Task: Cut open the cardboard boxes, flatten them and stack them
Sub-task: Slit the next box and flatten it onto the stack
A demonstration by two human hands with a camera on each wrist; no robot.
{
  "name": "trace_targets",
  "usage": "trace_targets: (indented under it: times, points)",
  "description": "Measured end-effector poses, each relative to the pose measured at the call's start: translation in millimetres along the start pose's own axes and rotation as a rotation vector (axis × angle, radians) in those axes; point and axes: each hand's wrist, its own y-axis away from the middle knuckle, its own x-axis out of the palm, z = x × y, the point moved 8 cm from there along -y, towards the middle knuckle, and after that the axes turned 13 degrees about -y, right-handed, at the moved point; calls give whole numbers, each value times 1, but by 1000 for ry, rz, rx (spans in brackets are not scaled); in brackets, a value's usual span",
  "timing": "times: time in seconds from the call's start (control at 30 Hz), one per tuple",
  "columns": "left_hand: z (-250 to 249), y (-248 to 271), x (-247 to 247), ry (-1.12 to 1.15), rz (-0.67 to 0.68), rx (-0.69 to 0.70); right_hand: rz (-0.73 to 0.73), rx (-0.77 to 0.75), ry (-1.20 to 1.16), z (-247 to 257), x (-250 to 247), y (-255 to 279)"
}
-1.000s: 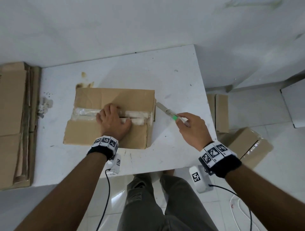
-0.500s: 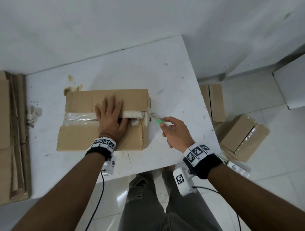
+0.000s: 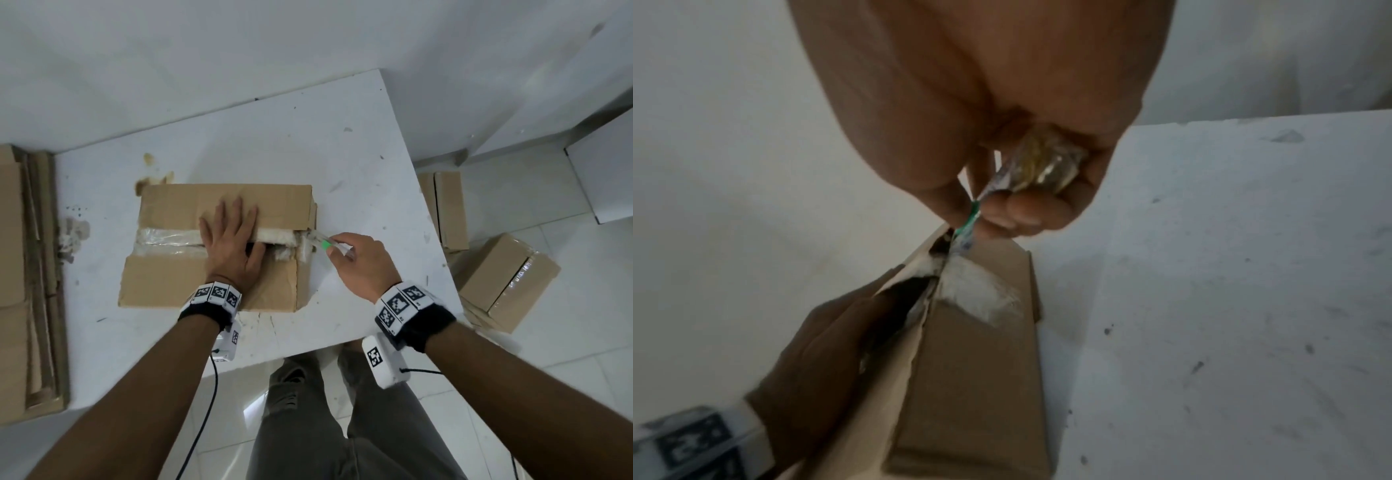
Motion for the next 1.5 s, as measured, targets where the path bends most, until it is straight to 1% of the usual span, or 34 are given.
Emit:
trace_targets:
  times: [0.07, 0.1, 0.23, 0.33, 0.4, 0.43, 0.53, 0.63, 0.7, 0.8, 0.87, 0.97, 1.07, 1.2, 1.33, 1.4, 1.5]
  points:
    - [3, 0, 0, 2, -12, -5, -82, 2, -19, -4, -12, 5]
    - [3, 0, 0, -3, -18, -5, -98, 9, -24, -6, -17, 6]
    - [5, -1, -9, 8, -31, -21, -65, 40, -24, -6, -13, 6]
    - [16, -11, -26, 77, -14, -94, -89, 6, -56, 4, -22, 9]
    - [24, -22, -40, 126, 15, -137, -41, -68, -80, 19, -29, 13]
    - [28, -27, -46, 141, 35, -145, -15, -125, -50, 29, -32, 15]
    - [35, -32, -61, 163, 85, -145, -20, -313, 158, 65, -43, 15]
    - [38, -31, -66, 175, 118, -144, -23, -432, 326, 93, -47, 7]
    - [41, -28, -70, 169, 102, -146, -4, -542, 461, 115, -42, 4]
    - [37, -26, -66, 167, 86, -134, 4, -607, 589, 131, -45, -4]
    - [32, -22, -57, 160, 72, -123, -12, -641, 654, 130, -46, -8]
    - [25, -14, -39, 124, 32, -116, -7, -641, 702, 115, -38, -15]
    - [16, -7, -18, 63, 20, -100, 20, -576, 729, 83, -32, -23]
    - [2, -4, 4, 4, 22, -69, 16, -474, 729, 39, -29, -28]
    - [3, -4, 10, -20, 8, -66, 102, -397, 686, 27, 0, -32]
    - [4, -4, 10, -7, 6, -68, 122, -395, 621, 21, -7, -33]
    - [4, -3, 11, -11, -8, -72, 111, -422, 611, 17, -23, -31]
